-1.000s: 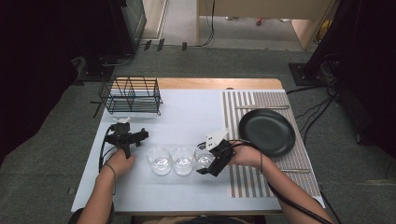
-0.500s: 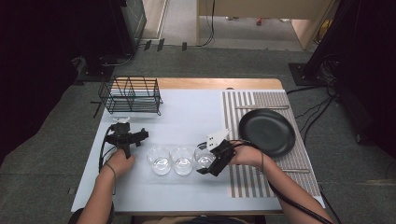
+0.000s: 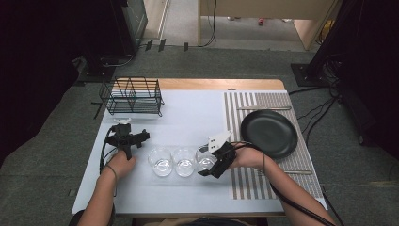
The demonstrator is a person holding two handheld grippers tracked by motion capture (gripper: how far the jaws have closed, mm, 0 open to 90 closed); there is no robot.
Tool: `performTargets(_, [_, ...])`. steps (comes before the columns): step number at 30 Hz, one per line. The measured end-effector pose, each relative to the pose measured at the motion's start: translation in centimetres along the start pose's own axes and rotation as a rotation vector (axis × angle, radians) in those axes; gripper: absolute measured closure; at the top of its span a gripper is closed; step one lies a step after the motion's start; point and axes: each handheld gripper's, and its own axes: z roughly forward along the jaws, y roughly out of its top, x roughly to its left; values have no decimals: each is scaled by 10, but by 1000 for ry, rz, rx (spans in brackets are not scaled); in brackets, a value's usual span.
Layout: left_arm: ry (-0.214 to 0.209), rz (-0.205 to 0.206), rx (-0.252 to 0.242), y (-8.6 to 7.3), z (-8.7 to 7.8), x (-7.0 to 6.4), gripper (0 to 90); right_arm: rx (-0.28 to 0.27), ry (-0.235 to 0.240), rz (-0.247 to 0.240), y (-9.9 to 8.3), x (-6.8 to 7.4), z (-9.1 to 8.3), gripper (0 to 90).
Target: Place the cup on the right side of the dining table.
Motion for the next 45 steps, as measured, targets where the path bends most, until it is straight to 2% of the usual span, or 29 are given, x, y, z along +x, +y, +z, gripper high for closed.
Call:
performTargets(5, [0,0,0,0,0,0,0,-10,8,-3,-1,0,0,126])
performTargets(9, [0,-1,0,0,0,0,0,-22,22,16,-1,-1,0,130])
performTargets(14, [0,0,0,0,0,0,0,-6,23,31,-1,-2,0,110])
performTargets(20, [0,1,1,0,0,0,0,-10,29,5,-1,-2,0,145])
performTargets(28, [0,0,0,0,0,0,0,-55,46,20,-4,-4,-3,175])
performTargets(45, [0,0,0,0,0,0,0,-58,45,7,-4,-4,-4,183])
